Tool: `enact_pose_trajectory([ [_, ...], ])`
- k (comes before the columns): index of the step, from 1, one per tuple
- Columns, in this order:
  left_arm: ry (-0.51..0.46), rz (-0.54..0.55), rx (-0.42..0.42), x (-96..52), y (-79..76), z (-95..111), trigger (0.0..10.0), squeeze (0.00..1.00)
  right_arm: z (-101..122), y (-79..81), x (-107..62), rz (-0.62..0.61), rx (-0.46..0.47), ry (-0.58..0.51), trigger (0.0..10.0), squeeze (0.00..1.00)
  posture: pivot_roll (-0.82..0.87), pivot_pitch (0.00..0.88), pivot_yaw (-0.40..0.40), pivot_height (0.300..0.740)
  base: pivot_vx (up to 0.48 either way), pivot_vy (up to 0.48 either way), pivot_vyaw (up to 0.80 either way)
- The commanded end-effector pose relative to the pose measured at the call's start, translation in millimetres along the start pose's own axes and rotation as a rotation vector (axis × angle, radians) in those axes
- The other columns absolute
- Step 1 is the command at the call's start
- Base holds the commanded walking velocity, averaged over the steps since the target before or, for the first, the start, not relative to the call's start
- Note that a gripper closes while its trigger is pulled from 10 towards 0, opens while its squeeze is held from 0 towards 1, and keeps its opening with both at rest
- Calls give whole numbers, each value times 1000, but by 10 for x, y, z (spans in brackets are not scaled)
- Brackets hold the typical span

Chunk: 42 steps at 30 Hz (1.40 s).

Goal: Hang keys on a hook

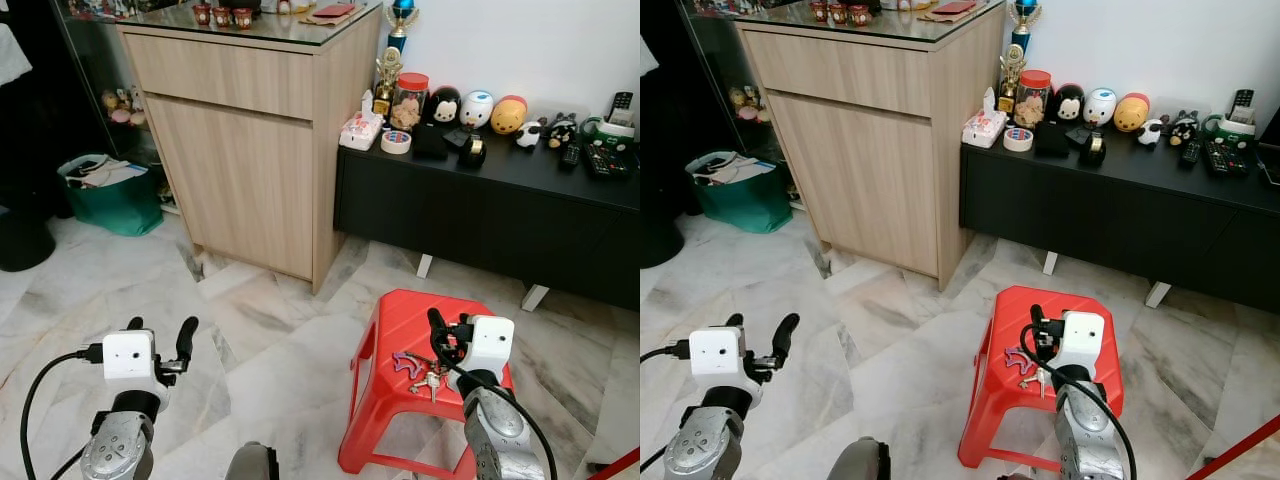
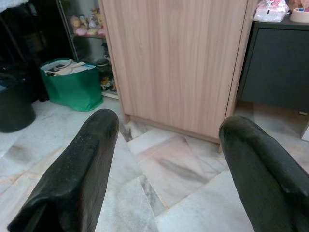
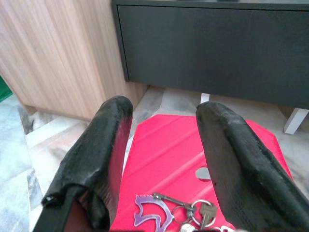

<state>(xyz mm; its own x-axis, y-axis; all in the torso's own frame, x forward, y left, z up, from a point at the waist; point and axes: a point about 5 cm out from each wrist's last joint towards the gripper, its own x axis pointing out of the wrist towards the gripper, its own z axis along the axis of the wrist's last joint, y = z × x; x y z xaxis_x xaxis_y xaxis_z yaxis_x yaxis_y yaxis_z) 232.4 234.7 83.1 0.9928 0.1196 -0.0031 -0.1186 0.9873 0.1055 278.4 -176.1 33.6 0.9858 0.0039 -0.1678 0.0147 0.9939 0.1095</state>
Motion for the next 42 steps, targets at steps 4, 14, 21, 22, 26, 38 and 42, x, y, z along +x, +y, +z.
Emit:
enact_pose_trajectory([
  [4, 7, 10, -10, 48, 55, 35, 10000, 0, 92, -33, 23, -2, -2, -41, 10000, 0, 105, 0, -39, 626, 0, 0, 0],
  [14, 18, 3, -14, 58, 20, 24, 10000, 0, 121, -9, 53, -1, -4, -46, 10000, 0, 99, 0, -40, 626, 0, 0, 0],
  [21, 25, -4, -17, 63, 21, 21, 10000, 0, 102, -10, 63, 4, -24, -25, 10000, 0, 96, 0, -38, 602, 0, 0, 0],
  [22, 25, -5, -17, 62, 21, 21, 10000, 0, 109, -10, 60, 4, -23, -35, 10000, 0, 96, 0, -38, 598, 0, 0, 0],
  [26, 32, -10, -23, 56, 16, 8, 10000, 0, 108, 4, 65, 0, -8, -30, 10000, 0, 92, 0, -34, 598, 0, 0, 0],
  [38, 33, -24, -23, 69, 5, 8, 10000, 0, 81, 43, 67, 26, -20, -17, 10000, 0, 87, 0, -25, 598, 76, 0, 0],
  [42, 34, -28, -23, 72, 5, 8, 10000, 0, 80, 28, 66, 30, -40, -15, 10000, 0, 88, 0, -24, 598, 315, 0, 0],
])
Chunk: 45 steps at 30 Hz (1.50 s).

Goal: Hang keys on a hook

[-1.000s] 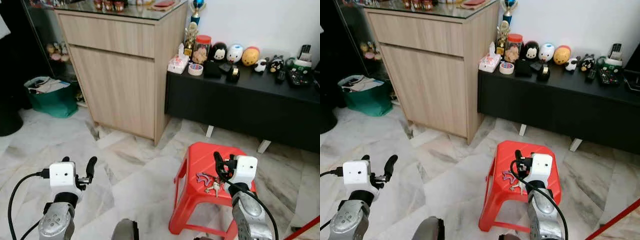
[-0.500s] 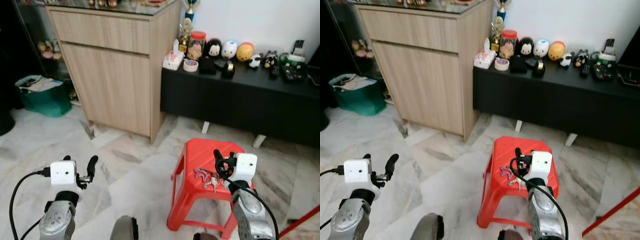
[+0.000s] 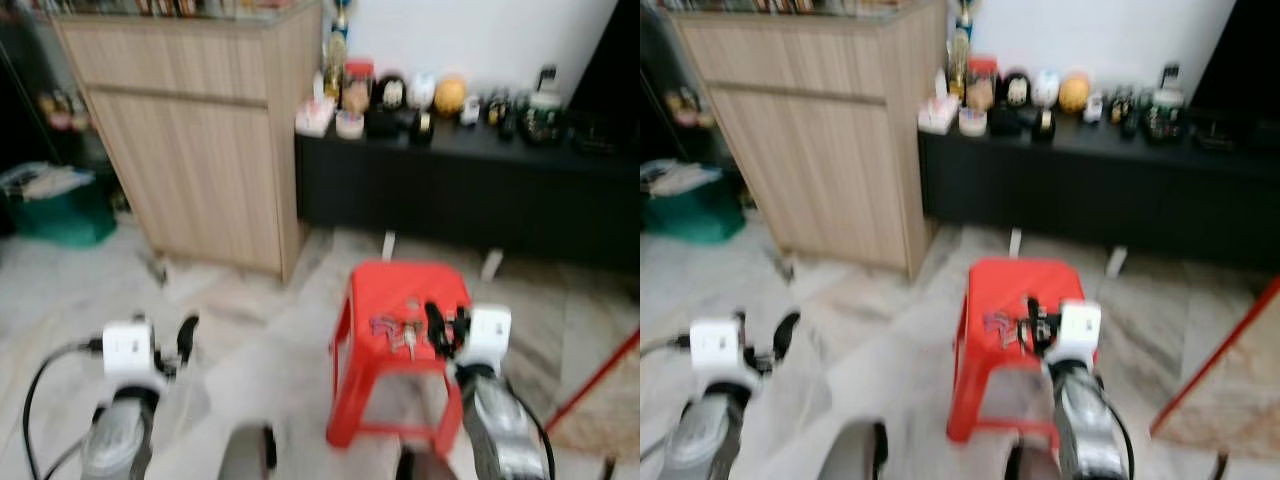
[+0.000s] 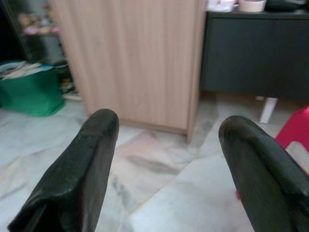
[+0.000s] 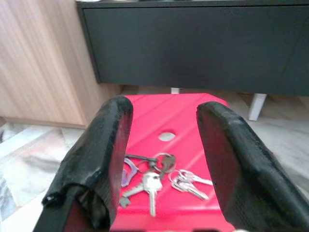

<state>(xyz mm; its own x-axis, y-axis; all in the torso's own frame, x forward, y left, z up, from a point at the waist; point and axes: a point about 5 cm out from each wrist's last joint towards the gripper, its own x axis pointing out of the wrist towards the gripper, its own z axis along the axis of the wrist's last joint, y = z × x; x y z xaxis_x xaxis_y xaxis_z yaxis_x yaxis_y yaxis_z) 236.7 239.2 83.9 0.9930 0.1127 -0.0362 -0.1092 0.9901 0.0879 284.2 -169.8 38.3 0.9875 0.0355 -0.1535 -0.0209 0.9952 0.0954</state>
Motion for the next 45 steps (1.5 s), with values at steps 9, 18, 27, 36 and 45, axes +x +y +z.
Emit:
enact_pose_trajectory([
  [9, 9, -28, 0, 40, -46, 0, 10000, 0, 9, -73, 5, -14, -8, 6, 10000, 0, 90, 0, -23, 598, 337, 0, 291],
  [18, 12, -31, -1, 54, -59, -7, 10000, 0, 6, -68, 13, 8, -22, 15, 10000, 0, 88, 0, -25, 598, 338, 0, 0],
  [27, 13, -29, -3, 56, -64, -18, 10000, 0, -22, -67, 14, 23, -22, 35, 10000, 0, 88, 0, -29, 598, 337, 0, 0],
  [36, 14, -26, -4, 53, -65, -33, 10000, 0, -61, -101, 9, 29, -38, 72, 10000, 0, 85, 0, -32, 598, 340, 0, 0],
  [45, 19, -23, -4, 35, -64, -48, 10000, 0, -142, -124, 2, 35, -82, 143, 10000, 0, 85, 0, -34, 598, 341, 0, 0],
])
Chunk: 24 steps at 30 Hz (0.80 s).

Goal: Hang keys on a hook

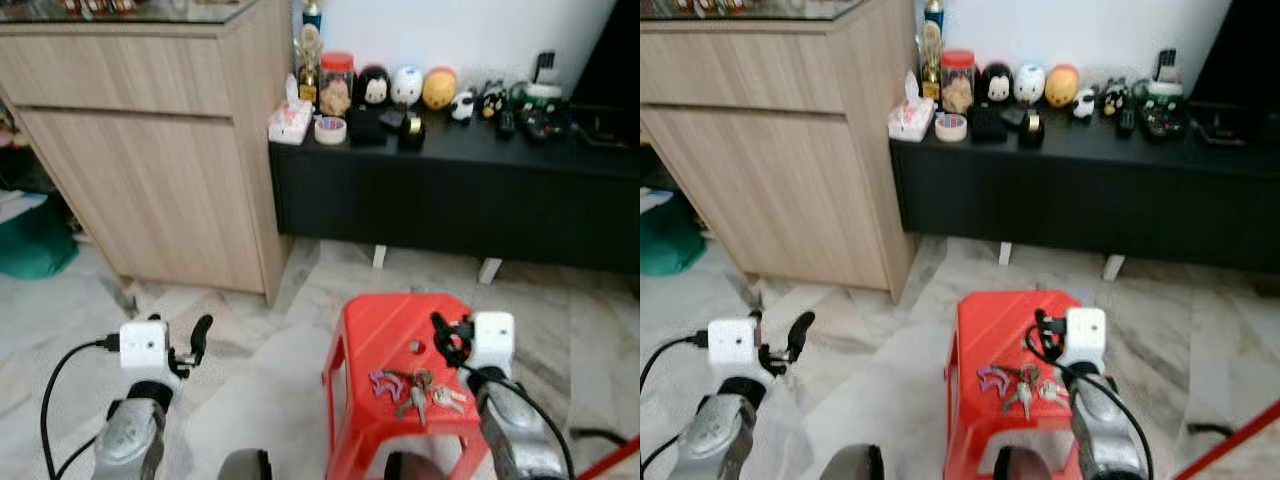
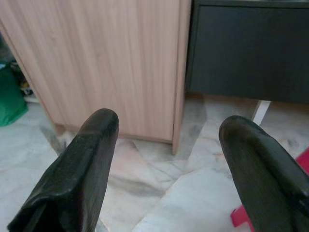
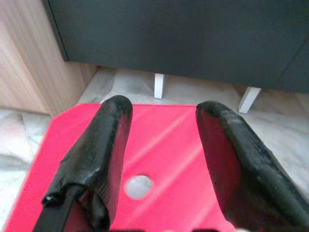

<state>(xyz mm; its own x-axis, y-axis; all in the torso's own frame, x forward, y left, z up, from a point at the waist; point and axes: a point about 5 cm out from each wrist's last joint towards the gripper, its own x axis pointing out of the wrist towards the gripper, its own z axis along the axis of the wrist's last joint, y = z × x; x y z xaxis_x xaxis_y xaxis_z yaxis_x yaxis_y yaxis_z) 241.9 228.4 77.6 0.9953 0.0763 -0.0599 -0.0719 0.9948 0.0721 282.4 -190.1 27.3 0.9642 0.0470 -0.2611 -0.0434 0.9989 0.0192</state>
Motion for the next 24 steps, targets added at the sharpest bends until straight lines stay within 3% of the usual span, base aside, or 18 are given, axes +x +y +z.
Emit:
enact_pose_trajectory([
  [1, -1, 15, 10, -9, 55, 4, 10000, 0, -41, 92, 15, 30, -5, 31, 10000, 0, 85, 0, -34, 598, 337, 0, 0],
  [6, -2, 9, 9, -14, 39, 4, 10000, 0, -149, 41, 37, 18, -58, 135, 10000, 0, 86, 0, -36, 598, 58, 0, 0],
  [10, 5, 8, 7, -18, 26, -15, 10000, 0, -370, -4, 22, 65, -178, 328, 10000, 0, 82, 0, -36, 598, 0, 0, 0],
  [15, 6, 5, 5, -22, 13, -18, 10000, 0, -467, -22, 3, 141, -265, 425, 10000, 0, 85, 0, -41, 598, 0, 0, 0],
  [19, 6, 10, 4, -37, 20, -21, 10000, 0, -561, 63, -30, 284, -320, 510, 10000, 0, 94, 0, -45, 598, 0, 0, 0],
  [24, 10, 12, 6, -63, 28, -28, 10000, 0, -618, 88, -47, 316, -345, 557, 10000, 0, 102, 0, -47, 598, 0, 0, 0],
])
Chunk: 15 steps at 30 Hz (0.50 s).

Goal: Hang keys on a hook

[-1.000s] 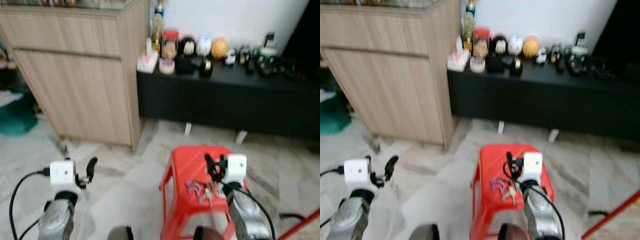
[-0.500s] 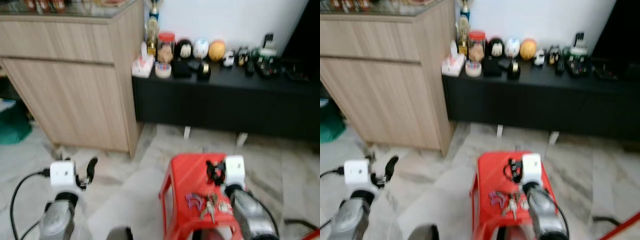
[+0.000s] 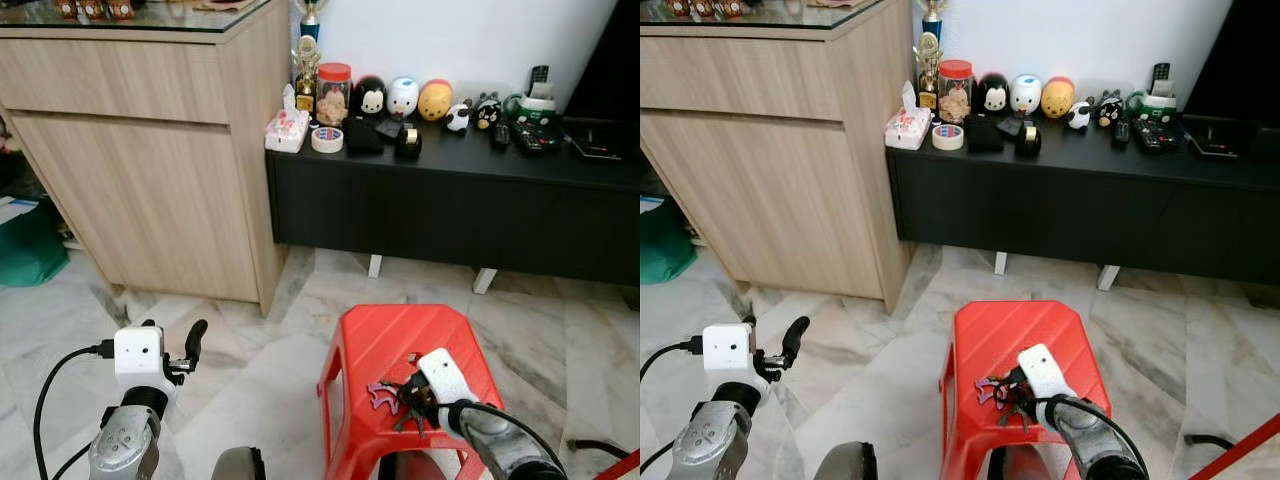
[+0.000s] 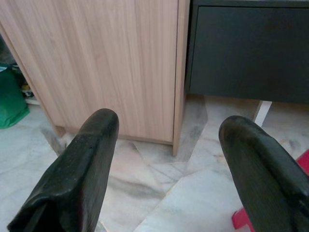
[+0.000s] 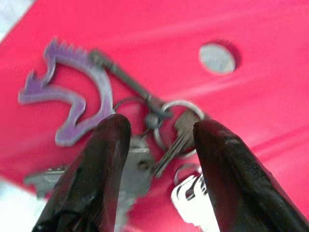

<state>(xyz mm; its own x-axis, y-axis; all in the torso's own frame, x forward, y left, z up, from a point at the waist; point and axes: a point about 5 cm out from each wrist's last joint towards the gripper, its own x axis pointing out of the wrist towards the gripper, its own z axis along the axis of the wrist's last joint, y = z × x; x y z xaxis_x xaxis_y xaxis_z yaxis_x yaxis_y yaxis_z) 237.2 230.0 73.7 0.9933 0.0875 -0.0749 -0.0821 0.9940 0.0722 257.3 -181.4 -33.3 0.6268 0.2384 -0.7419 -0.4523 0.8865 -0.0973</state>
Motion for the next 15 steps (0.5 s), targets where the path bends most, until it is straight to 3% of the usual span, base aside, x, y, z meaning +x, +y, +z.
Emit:
enact_pose_trajectory([
  [1, -4, 2, 8, -25, 15, 11, 10000, 0, 34, -7, 12, 8, -17, 13, 10000, 0, 104, 0, -47, 598, 0, 0, 0],
  [11, 6, -2, 13, -25, 16, 2, 10000, 0, -31, 71, 31, 44, -4, 33, 10000, 0, 103, 0, -40, 598, 0, 0, 0],
  [12, 8, -3, 14, -24, 15, 1, 10000, 0, -40, 87, 33, 53, -4, 33, 6000, 0, 103, 0, -39, 598, 0, 0, 0],
  [13, 9, -4, 14, -24, 13, -1, 10000, 0, -54, 106, 35, 63, -3, 38, 157, 0, 103, 0, -38, 598, 0, 0, 0],
  [15, 12, -5, 13, -26, 7, -5, 10000, 0, -87, 145, 39, 91, -14, 59, 0, 0, 106, 0, -37, 598, 0, 0, 0],
])
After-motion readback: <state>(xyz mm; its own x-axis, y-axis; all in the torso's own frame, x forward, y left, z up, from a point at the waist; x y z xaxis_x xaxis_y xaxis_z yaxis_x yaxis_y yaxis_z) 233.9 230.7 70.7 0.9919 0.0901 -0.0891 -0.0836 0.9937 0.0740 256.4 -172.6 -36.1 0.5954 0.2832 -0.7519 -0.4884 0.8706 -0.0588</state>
